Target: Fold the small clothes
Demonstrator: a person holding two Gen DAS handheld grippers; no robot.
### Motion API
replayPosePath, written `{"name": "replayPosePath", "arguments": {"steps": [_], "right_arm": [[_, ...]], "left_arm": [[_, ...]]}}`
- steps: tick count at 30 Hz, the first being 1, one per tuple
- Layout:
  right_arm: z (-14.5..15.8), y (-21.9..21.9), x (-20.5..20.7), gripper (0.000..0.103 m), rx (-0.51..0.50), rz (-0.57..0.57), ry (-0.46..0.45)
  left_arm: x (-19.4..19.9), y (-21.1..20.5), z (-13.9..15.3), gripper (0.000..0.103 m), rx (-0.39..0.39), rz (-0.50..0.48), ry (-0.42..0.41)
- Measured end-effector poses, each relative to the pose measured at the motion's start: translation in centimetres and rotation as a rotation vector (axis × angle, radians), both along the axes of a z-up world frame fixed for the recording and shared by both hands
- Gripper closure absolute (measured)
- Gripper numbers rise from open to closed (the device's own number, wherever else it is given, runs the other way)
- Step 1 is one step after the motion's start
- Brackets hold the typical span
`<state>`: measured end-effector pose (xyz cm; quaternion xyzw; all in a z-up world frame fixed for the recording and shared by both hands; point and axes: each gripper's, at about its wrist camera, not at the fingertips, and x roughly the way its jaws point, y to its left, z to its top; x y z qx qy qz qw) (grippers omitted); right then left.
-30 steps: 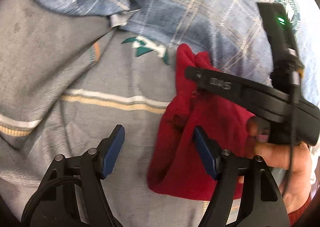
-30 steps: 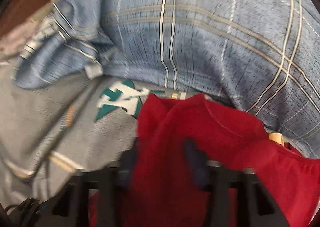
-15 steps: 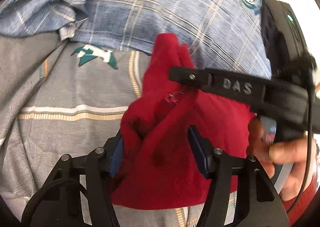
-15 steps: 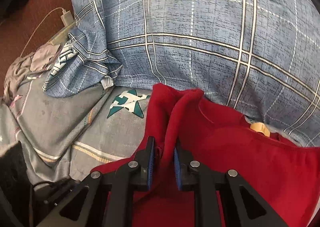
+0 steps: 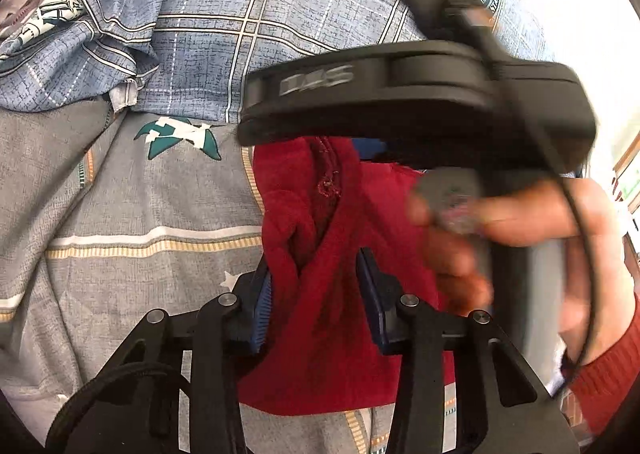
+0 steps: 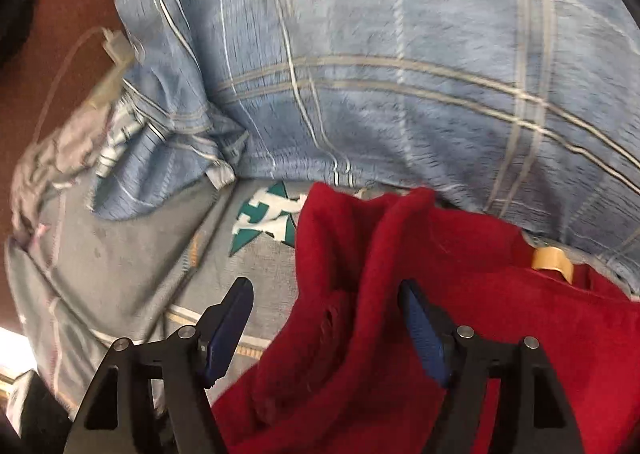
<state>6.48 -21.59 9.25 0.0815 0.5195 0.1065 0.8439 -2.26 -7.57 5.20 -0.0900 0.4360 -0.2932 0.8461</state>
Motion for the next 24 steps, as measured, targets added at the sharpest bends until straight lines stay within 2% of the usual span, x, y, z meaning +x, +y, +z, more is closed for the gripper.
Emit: {"name": "replayPosePath", "arguments": {"steps": [2, 4, 5, 7, 10, 13, 16, 22, 24], "right_arm": [[-1.0, 0.7, 0.8, 0.032, -0.025, 0.008, 0.024], [-1.9, 0.8, 0.9, 0.064, -0.095, -0.002, 0.029], [-2.0, 0.8, 0.7, 0.065, -0.122, -0.006, 0.019], [-2.0, 0.5, 0.1, 0.074, -0.106, 0.002, -0.007], [-1.6, 0.1, -0.8, 0.078, -0.106, 0.008, -0.036], [-1.0, 0.1, -1.3, 0.078, -0.103, 0.017, -0.059], [-0.6, -0.2, -1.8, 0.078, -0.08, 0.018, -0.076], [-0.2, -1.1, -2.8, 0.079, -0.059, 0.006, -0.096], [0.1, -1.3, -3.1, 0.082, -0.059, 0.005, -0.106]], "left_arm": [[0.1, 0.2, -0.3, 0.064, 0.013, 0.01, 0.009], [0.3, 0.2, -0.7, 0.064, 0.037, 0.024, 0.014], [0.3, 0.2, -0.8, 0.064, 0.047, 0.028, 0.017], [0.2, 0.1, -0.9, 0.064, 0.054, 0.03, 0.02], [0.1, -0.3, -1.1, 0.064, 0.087, 0.034, 0.017], [0.0, -0.2, -1.5, 0.064, 0.089, 0.045, 0.028], [0.1, 0.0, -1.7, 0.059, 0.093, 0.056, 0.03], [0.3, -0.1, -2.1, 0.059, 0.099, 0.065, 0.024], [0.0, -0.2, -1.9, 0.061, 0.105, 0.067, 0.022]]}}
